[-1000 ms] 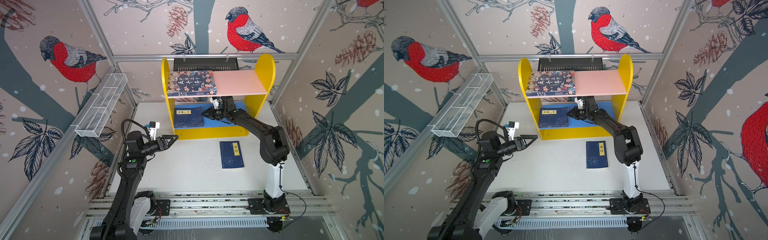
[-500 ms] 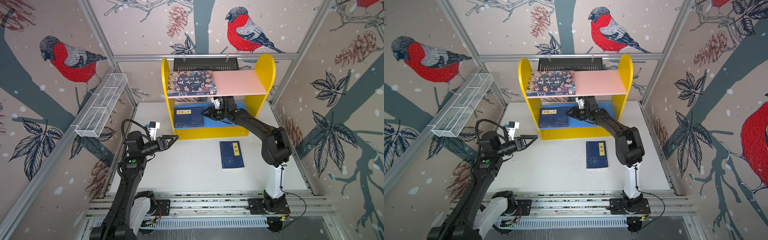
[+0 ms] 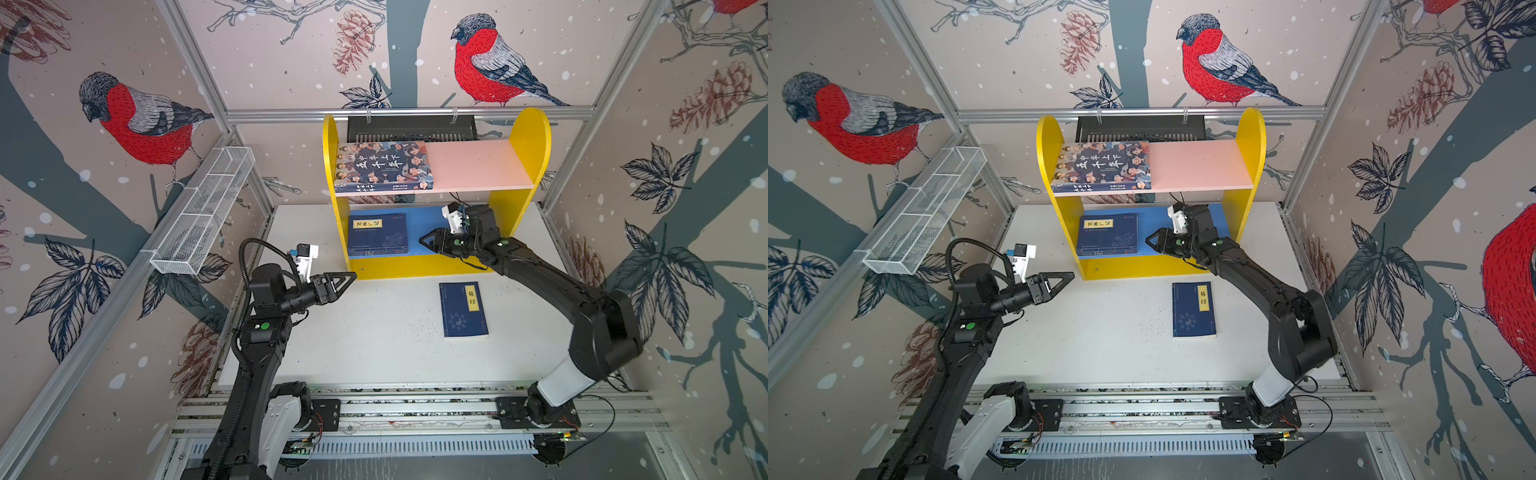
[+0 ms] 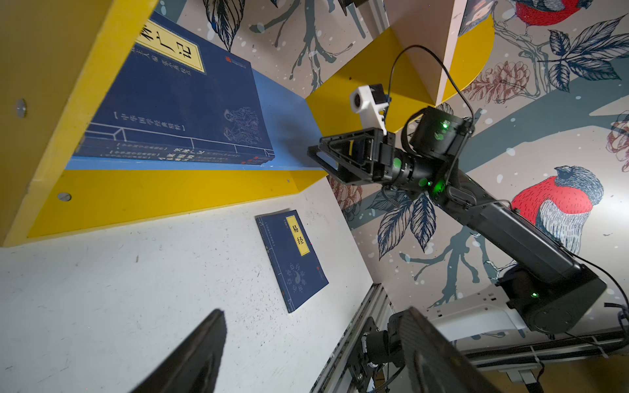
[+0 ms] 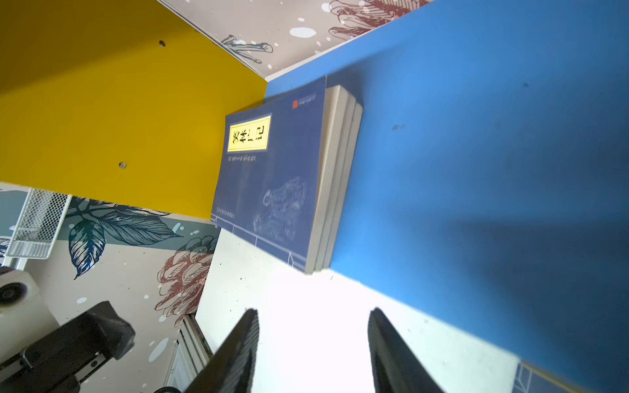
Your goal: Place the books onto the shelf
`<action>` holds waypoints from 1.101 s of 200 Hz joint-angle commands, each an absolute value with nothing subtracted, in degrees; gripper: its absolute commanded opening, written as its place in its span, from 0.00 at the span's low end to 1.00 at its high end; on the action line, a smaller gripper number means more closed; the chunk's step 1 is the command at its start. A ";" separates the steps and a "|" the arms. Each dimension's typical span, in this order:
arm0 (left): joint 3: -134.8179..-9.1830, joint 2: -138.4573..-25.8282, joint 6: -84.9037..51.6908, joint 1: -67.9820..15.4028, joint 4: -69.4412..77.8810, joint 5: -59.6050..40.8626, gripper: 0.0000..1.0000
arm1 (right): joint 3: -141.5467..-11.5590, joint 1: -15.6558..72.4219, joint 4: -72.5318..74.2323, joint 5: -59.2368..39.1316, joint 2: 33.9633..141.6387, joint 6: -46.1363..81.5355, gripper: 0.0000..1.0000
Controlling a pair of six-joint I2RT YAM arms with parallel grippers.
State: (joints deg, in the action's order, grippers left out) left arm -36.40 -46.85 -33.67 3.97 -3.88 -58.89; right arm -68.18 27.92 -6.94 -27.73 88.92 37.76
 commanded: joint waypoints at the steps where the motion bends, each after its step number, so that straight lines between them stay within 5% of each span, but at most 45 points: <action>1: -37.32 -47.15 -29.44 3.96 -6.14 -57.13 0.81 | -61.93 30.50 -6.47 -22.08 81.71 38.19 0.54; 49: -37.54 -50.46 -25.22 3.96 -9.05 -58.85 0.82 | -46.01 38.03 -18.23 -5.89 63.76 46.12 0.55; 95: -35.68 -50.67 -26.72 3.54 -5.62 -63.95 0.82 | -33.60 32.36 -15.00 0.01 55.26 51.76 0.58; 164: -34.90 -50.35 -23.29 1.72 -9.82 -64.12 0.82 | -29.98 14.12 -10.50 -6.27 66.72 47.31 0.60; 220: -36.21 -49.71 -22.59 1.61 -11.83 -62.08 0.82 | -32.84 11.62 -9.36 -7.78 71.54 43.33 0.61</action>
